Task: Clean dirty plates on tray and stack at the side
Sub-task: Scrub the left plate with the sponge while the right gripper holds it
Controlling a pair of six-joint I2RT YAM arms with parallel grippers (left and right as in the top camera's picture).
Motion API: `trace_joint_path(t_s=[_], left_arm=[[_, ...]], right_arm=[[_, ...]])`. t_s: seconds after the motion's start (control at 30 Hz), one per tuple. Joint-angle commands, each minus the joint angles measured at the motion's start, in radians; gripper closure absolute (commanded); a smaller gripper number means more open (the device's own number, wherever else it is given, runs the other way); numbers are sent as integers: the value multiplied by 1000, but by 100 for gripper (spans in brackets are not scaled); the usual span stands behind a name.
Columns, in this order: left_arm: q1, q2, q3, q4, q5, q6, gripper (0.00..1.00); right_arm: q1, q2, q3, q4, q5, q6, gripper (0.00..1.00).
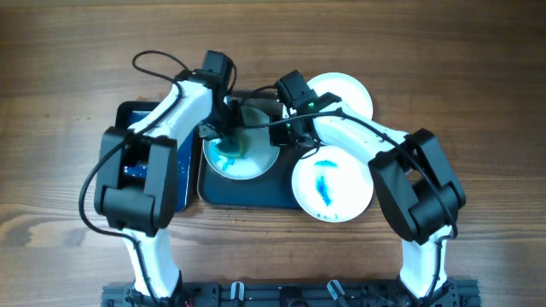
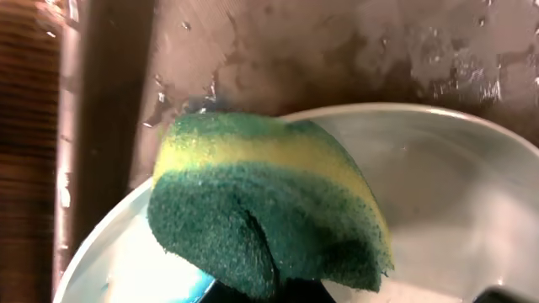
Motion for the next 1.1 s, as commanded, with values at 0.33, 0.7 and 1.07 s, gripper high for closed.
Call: trace_joint_path(t_s=[0.33, 0.7, 1.07], left_arm=[[-70, 69, -57, -78, 360, 492, 96], [-93, 69, -57, 261, -489, -135, 96], [-109, 69, -57, -13, 454, 430, 96]], right_arm=[[-74, 44, -3, -13, -214, -18, 96], [-74, 44, -3, -39, -126, 24, 96], [-72, 44, -3, -41, -112, 27, 96]])
